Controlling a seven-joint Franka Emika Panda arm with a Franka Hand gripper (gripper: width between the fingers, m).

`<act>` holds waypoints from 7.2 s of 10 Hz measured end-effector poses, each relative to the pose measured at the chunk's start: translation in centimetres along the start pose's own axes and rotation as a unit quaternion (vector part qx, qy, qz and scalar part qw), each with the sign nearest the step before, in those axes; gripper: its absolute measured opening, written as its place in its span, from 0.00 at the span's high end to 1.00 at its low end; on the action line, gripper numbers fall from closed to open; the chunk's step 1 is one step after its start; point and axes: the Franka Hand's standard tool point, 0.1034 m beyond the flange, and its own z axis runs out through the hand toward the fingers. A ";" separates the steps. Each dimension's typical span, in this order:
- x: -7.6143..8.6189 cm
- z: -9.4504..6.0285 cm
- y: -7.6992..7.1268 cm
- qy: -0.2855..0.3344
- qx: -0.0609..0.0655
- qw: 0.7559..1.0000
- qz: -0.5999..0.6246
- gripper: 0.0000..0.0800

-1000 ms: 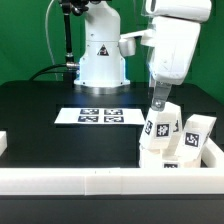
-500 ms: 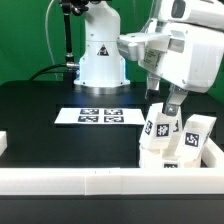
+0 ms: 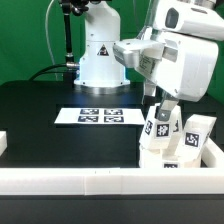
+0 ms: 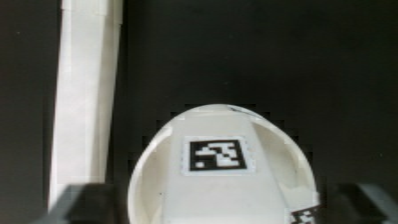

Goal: Assemble stool

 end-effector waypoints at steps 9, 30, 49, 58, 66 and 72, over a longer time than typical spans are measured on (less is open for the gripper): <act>-0.2 0.1 -0.2 0.001 0.002 0.974 0.226 0.58; 1.3 0.2 -0.1 0.070 0.047 0.335 0.938 0.58; 2.3 -1.7 0.7 0.049 0.137 -0.176 0.974 0.19; 2.4 -2.0 1.1 0.093 0.106 0.211 0.967 0.19; 1.4 -1.8 1.2 0.120 0.042 0.606 0.785 0.19; 0.8 -1.5 0.9 0.104 -0.002 0.809 0.579 0.19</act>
Offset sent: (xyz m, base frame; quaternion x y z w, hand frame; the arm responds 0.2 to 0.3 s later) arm 0.0000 0.0000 0.0000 0.0000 0.0000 0.0650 0.9979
